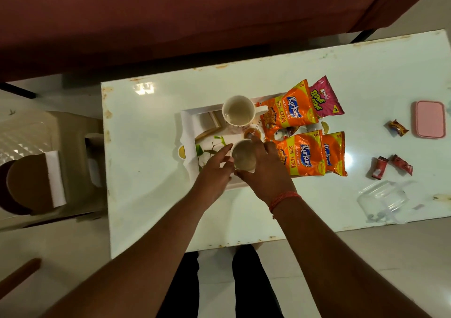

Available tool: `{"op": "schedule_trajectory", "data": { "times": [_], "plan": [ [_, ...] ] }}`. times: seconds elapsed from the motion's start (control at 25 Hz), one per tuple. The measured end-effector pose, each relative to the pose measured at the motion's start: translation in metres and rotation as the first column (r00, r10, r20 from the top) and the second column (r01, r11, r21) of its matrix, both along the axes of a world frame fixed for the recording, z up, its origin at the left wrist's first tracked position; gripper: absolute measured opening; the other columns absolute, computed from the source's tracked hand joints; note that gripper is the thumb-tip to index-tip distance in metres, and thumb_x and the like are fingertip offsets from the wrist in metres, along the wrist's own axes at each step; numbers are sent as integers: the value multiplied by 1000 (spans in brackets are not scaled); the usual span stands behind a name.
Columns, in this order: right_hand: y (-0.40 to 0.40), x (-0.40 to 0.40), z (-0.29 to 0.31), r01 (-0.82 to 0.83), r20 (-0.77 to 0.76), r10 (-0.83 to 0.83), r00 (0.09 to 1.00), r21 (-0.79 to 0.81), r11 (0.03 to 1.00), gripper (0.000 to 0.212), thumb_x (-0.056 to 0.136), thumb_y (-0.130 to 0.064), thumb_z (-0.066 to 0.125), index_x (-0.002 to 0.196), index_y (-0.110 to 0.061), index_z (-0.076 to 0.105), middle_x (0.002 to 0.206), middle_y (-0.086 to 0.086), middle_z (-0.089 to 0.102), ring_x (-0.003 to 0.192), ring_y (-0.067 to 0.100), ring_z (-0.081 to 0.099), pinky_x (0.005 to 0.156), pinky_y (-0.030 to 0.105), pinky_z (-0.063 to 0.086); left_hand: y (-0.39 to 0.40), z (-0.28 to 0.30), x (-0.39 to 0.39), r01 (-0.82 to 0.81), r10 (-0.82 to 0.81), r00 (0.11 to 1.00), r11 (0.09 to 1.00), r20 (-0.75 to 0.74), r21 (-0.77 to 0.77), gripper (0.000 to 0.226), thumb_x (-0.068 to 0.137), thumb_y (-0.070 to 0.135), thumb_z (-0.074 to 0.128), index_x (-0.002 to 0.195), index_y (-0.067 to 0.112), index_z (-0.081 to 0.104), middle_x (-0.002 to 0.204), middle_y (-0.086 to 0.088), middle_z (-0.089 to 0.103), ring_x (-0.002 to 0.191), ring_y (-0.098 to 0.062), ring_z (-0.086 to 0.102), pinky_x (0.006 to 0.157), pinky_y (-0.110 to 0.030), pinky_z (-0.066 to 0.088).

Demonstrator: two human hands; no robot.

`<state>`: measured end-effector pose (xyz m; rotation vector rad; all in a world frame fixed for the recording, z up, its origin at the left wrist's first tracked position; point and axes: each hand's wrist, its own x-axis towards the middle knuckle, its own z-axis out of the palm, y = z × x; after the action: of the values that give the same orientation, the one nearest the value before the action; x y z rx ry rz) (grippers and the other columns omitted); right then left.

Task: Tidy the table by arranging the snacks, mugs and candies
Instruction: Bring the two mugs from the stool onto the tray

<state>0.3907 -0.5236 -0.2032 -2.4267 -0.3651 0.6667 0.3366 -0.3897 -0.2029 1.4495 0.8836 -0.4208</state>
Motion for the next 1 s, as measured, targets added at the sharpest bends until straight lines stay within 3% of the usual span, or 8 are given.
{"op": "schedule_trajectory", "data": {
  "times": [0.12,0.36,0.64,0.72,0.84,1.0],
  "plan": [
    [0,2,1,-6,4,6,1000,-4,1000,101,71,-36,87,153,-20,29,136,13,44,112,35,61,87,40,58,-3,-3,0,-24,23,1000,998,10,57,40,98,17,51,131,40,55,109,12,61,113,-22,62,101,-48,52],
    [0,1,2,-31,4,31,1000,-13,999,103,72,-35,87,154,-20,27,136,13,45,114,34,60,88,40,57,-5,-3,1,-76,75,997,995,6,72,36,96,12,54,118,39,55,110,5,61,110,-23,63,98,-47,55],
    [-1,1,11,-79,-46,77,996,-41,996,104,74,-33,86,155,-21,23,145,12,41,124,36,56,97,43,55,-1,-5,2,15,-12,1000,990,-19,141,39,94,13,59,126,35,55,116,3,62,114,-24,62,98,-45,53],
    [0,-1,22,-76,32,81,996,-129,989,101,75,-40,83,155,-25,23,152,10,35,121,37,59,88,45,58,4,-2,1,32,-30,999,978,-14,205,37,95,21,59,130,33,54,120,4,62,115,-20,59,94,-36,52],
    [11,-8,42,26,253,37,967,-239,971,87,81,-47,75,152,-28,29,146,9,37,114,35,62,77,42,59,21,3,-4,0,-1,1000,954,2,300,34,95,31,58,129,32,56,123,5,63,109,-14,60,92,-35,51],
    [58,-22,57,-34,220,85,972,-224,974,75,91,-51,60,154,-27,26,143,9,37,121,31,54,90,44,56,64,10,-19,-15,14,1000,922,6,388,34,96,41,55,128,31,57,123,3,63,102,-10,61,87,-26,43]
  ]
}}
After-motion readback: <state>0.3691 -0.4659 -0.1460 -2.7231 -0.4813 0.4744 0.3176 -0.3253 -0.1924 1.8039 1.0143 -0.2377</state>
